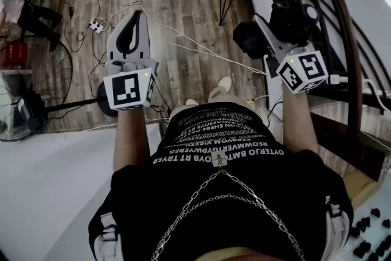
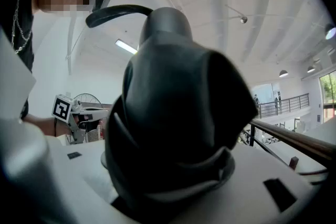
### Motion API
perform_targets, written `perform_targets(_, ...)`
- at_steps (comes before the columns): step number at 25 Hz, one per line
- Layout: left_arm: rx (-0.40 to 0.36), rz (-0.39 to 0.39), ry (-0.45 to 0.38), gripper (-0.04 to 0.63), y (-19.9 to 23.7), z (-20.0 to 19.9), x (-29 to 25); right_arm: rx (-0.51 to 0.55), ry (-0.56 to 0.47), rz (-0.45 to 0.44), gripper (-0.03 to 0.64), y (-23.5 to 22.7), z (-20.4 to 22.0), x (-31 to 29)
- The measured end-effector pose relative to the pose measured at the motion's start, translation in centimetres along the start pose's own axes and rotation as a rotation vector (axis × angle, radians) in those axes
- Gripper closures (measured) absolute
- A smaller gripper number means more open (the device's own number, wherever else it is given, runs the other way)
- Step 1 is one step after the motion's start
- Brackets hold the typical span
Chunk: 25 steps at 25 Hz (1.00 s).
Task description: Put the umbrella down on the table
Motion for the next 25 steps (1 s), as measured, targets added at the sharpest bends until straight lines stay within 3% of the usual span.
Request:
perform_targets(10,0.017,0.021,-0.026,0.565,1.0,-1.2,6.0,0.076,0.001,0.034,0.354,6.8,-2.9,2.7)
perform_targets(18,0.031,0.016,-0.039,0.565,1.5,-1.4,8.1,0.074,-0.009,0.016,0.354,8.8,-3.4,3.6)
perform_targets(25,0.079,0.059,-0.067,0.565,1.0,-0.9,5.9,0.095,0.0,0.004,0.354,7.4,-3.1,2.8)
Point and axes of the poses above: the fingertips, and each gripper's own axes: x backward along the fingers, y to its left, z out of its underside, the point moved 4 cm from there along x, backward along the fingers, and after that the axes turned 15 degrees about x, right-handed, at the moved point
